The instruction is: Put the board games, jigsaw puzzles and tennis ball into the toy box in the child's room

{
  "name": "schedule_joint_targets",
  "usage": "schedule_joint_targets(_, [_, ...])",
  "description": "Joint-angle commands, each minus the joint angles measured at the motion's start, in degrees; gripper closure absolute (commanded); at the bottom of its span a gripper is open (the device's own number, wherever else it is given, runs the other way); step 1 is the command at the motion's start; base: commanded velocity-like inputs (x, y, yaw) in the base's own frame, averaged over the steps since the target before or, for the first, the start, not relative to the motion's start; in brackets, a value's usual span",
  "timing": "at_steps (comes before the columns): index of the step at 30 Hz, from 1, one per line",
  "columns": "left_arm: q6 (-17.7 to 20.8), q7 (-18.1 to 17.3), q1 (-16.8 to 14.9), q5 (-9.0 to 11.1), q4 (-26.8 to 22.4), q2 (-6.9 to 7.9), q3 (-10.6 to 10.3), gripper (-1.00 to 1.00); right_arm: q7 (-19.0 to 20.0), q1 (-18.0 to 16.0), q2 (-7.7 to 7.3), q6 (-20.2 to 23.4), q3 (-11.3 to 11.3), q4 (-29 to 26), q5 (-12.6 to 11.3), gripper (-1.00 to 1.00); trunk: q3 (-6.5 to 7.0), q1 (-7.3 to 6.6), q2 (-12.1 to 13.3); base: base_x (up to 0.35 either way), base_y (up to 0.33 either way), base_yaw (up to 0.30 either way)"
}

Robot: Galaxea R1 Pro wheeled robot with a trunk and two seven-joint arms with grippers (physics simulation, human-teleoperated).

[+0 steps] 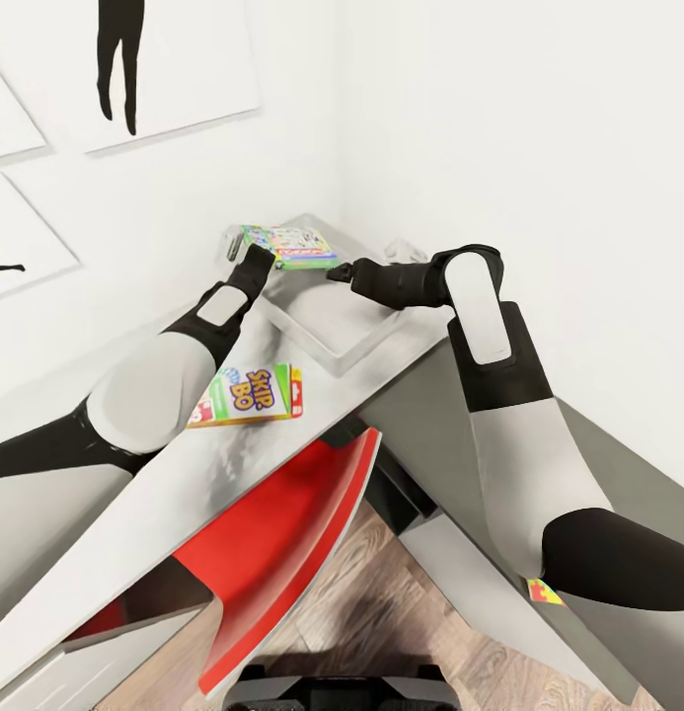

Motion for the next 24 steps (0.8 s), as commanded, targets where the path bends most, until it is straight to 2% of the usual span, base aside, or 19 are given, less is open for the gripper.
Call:
schedule_joint_targets(1, [-0.1, -0.1, -0.1, 0.3, 0.0, -0.01, 0.1, 1.0, -0.6, -0.1, 0.0, 0.1, 0.0, -0.2, -0.6, -1.0, -0.18, 0.03, -0.1, 0.0, 0.0, 0.0])
schedule_joint_targets(8, [-0.4, 0.0, -0.5, -3.5, 0.0, -0.01, 0.0, 1.0, -0.5, -0.1, 0.0, 0.1, 0.1, -1.8, -0.6, -1.0, -0.83, 0.03, -0.1, 0.0, 0.0, 0.0])
schedule_joint_targets(18, [-0.2, 0.0, -1.4, -4.0, 0.0, -0.01, 0.0, 1.0, -0.4, -0.1, 0.0, 0.1, 0.3, -1.9, -0.6, -1.0, -1.77, 0.03, -0.1, 0.0, 0.0, 0.0])
schedule_joint_targets(24, [-0.2, 0.0, -1.6, -4.0, 0.0, -0.01, -0.1, 1.0, -0.4, -0.1, 0.0, 0.1, 2.1, -2.0, -0.6, -1.0, -2.33, 0.03, -0.1, 0.0, 0.0, 0.0])
